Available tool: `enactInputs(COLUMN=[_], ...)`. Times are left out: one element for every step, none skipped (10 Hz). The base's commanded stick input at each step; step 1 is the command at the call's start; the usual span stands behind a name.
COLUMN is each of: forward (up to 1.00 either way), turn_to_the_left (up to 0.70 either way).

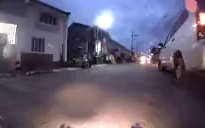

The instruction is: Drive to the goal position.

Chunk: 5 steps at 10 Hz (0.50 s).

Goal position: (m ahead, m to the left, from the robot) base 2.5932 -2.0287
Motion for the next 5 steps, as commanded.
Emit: enactInputs(forward=[0.5,0.5,0.5,0.5,0.5], turn_to_the_left=[0.0,0.0,0.0,0.0,0.0])
